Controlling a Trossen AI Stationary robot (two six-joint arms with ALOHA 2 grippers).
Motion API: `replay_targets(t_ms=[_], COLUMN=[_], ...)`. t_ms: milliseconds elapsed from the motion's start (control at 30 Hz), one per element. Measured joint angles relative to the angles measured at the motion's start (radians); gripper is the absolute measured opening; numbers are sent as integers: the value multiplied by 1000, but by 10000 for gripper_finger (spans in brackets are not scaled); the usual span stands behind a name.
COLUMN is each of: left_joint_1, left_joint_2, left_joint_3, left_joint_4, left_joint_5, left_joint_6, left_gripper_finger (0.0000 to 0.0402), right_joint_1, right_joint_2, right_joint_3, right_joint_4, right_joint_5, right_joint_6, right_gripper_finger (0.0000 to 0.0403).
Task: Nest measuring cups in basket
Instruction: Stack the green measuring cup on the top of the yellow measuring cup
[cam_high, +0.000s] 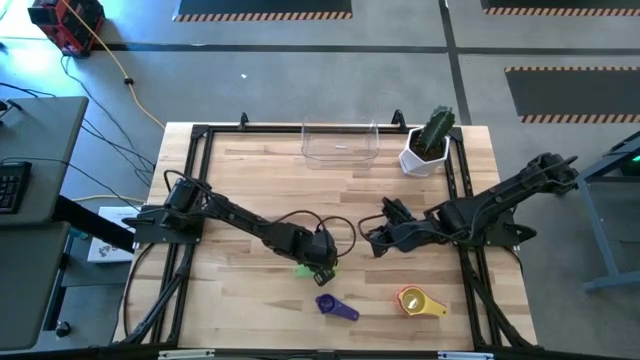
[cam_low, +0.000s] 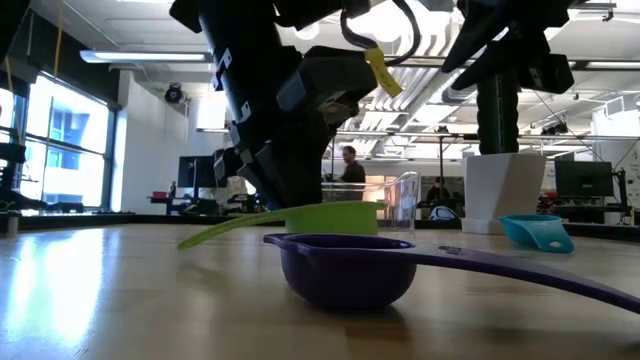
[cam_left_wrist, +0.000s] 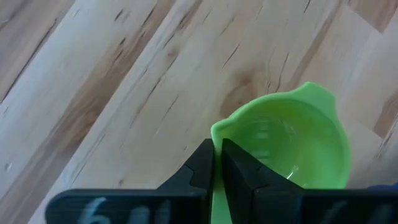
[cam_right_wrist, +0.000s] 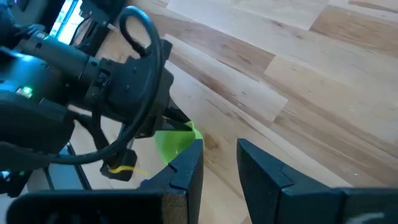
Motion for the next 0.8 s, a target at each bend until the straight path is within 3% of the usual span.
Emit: replay_targets(t_ms=[400,800], left_joint_1=[10,49], left_joint_2=[2,2], left_joint_3=[0,-1], left_joint_4=[0,24], left_joint_5=[11,126], left_joint_6=[-6,4], left_gripper_finger=[39,95], right_joint_1=[1,1], right_joint_2=[0,0], right_joint_3=[0,0], right_joint_4=[-32,-45], right_joint_5=[1,1], right_joint_6=[-4,-5], right_gripper_finger=[89,89])
